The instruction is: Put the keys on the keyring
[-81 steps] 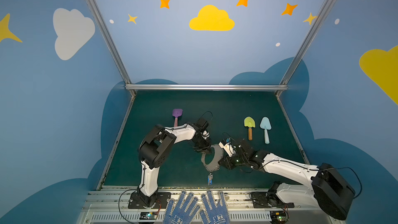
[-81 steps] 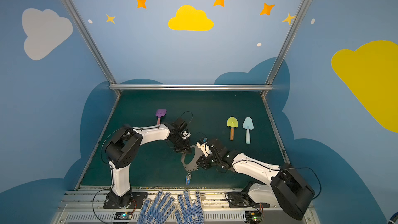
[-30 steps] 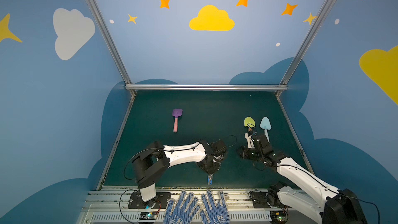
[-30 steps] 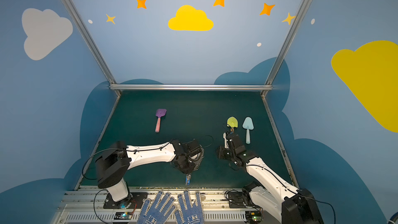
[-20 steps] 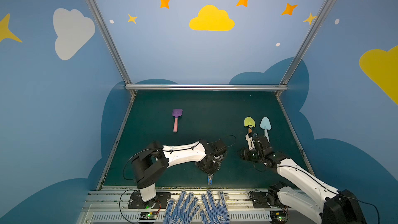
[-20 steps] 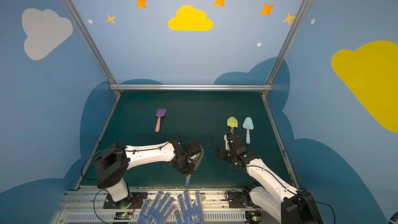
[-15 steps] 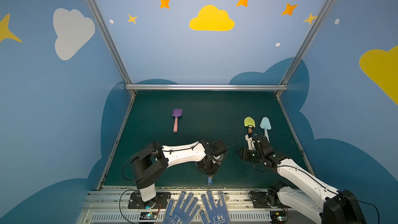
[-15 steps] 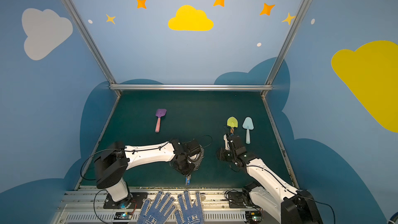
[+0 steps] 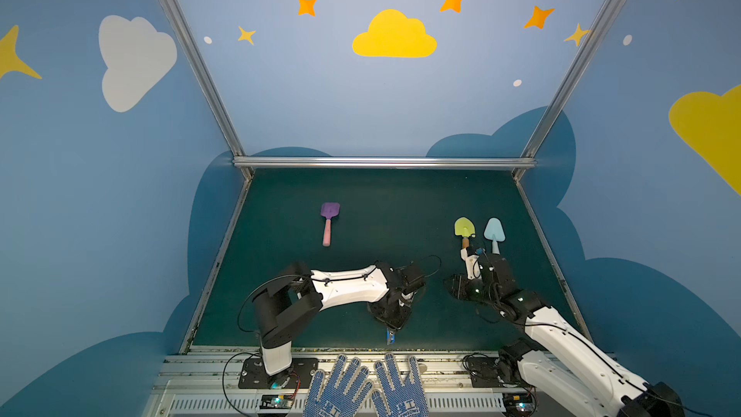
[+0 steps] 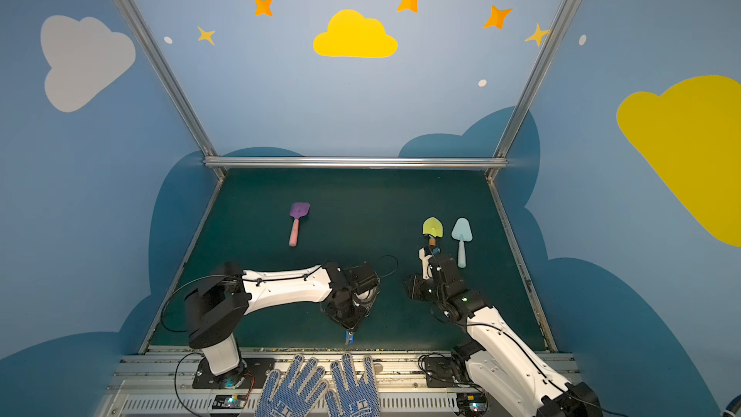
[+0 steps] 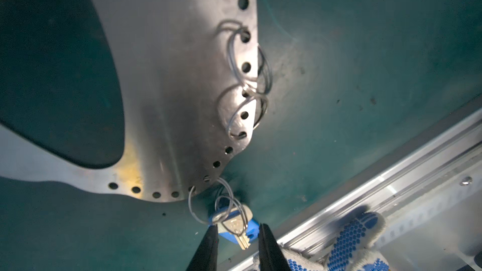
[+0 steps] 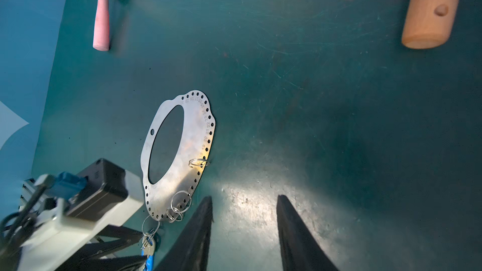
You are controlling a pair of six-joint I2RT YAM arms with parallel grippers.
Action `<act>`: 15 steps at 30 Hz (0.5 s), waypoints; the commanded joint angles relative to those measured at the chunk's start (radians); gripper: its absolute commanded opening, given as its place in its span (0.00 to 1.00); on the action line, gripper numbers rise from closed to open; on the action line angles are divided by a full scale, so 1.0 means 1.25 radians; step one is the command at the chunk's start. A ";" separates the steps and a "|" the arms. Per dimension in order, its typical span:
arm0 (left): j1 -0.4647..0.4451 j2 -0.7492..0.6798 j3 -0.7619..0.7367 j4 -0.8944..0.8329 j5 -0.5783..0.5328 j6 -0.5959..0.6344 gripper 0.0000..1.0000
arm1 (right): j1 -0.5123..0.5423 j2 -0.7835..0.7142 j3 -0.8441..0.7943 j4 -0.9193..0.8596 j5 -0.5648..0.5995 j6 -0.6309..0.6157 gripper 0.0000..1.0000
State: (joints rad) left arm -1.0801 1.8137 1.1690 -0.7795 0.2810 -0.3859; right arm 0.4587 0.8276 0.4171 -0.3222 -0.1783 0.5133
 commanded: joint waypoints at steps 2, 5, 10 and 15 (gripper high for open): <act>-0.001 0.008 0.015 -0.033 -0.020 0.002 0.31 | -0.004 -0.011 -0.012 -0.015 0.005 -0.006 0.43; 0.001 0.020 0.015 -0.023 -0.010 0.004 0.31 | -0.005 -0.012 -0.011 -0.019 0.006 -0.006 0.43; 0.011 0.039 0.017 -0.011 0.010 0.018 0.29 | -0.008 -0.037 -0.004 -0.039 0.020 -0.014 0.43; 0.021 0.047 0.023 -0.012 0.017 0.029 0.17 | -0.016 -0.056 0.000 -0.060 0.026 -0.022 0.43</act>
State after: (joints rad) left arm -1.0626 1.8618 1.1770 -0.7883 0.3019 -0.3702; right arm 0.4461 0.7734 0.4088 -0.3630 -0.1623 0.5068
